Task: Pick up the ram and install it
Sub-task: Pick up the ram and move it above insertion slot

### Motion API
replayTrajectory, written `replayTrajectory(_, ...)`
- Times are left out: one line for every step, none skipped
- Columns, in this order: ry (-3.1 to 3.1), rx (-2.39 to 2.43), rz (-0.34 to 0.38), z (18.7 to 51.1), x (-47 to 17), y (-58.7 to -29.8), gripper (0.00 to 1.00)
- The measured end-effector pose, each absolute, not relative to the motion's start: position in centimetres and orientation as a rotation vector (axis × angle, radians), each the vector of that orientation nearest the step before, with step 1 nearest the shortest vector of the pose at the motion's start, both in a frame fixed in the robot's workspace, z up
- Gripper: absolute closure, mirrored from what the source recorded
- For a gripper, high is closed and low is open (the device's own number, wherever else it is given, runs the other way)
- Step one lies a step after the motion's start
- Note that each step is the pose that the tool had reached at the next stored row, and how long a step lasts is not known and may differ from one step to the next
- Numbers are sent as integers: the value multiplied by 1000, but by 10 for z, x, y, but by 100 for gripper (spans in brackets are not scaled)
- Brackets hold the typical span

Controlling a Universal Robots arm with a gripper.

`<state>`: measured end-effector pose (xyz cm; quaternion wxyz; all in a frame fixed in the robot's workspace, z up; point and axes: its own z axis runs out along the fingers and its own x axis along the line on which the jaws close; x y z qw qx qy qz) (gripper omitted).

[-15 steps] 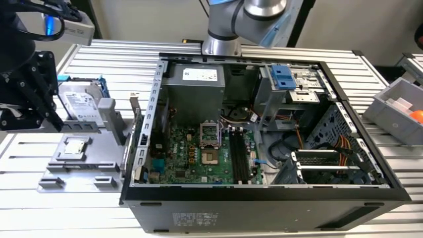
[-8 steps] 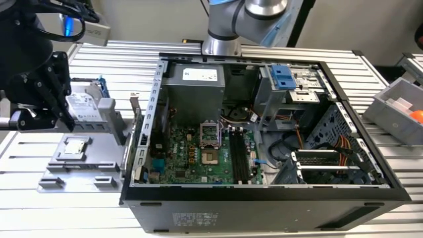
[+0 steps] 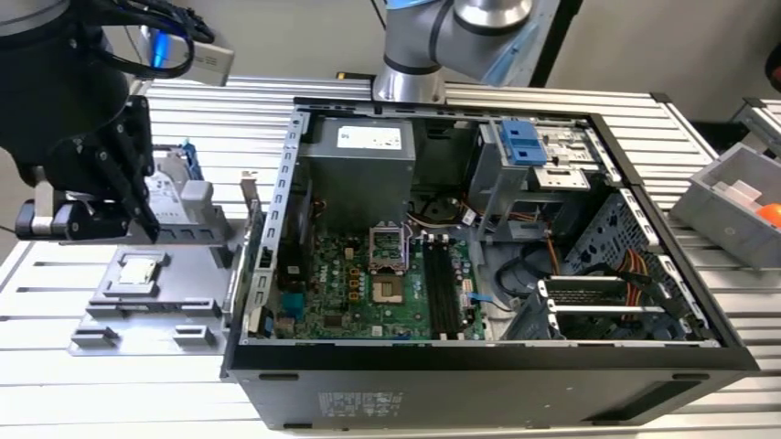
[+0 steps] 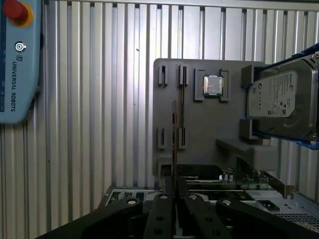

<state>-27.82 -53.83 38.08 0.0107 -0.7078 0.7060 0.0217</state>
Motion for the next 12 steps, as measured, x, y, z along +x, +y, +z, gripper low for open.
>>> replayTrajectory(2203, -2209, 68, 381, -276, -538, 100)
replayTrajectory(2203, -2209, 69, 381, -274, -538, 100)
replayTrajectory(2204, -2209, 69, 381, -272, -538, 100)
replayTrajectory(2204, -2209, 69, 381, -270, -538, 100)
replayTrajectory(2204, -2210, 70, 381, -268, -538, 100)
replayTrajectory(2204, -2210, 70, 381, -266, -538, 100)
replayTrajectory(2204, -2210, 71, 381, -264, -538, 100)
replayTrajectory(2205, -2210, 71, 381, -262, -538, 100)
replayTrajectory(2205, -2210, 72, 381, -260, -538, 100)
replayTrajectory(2205, -2210, 72, 381, -258, -538, 100)
replayTrajectory(2205, -2211, 72, 381, -256, -538, 100)
replayTrajectory(2205, -2211, 73, 381, -254, -538, 100)
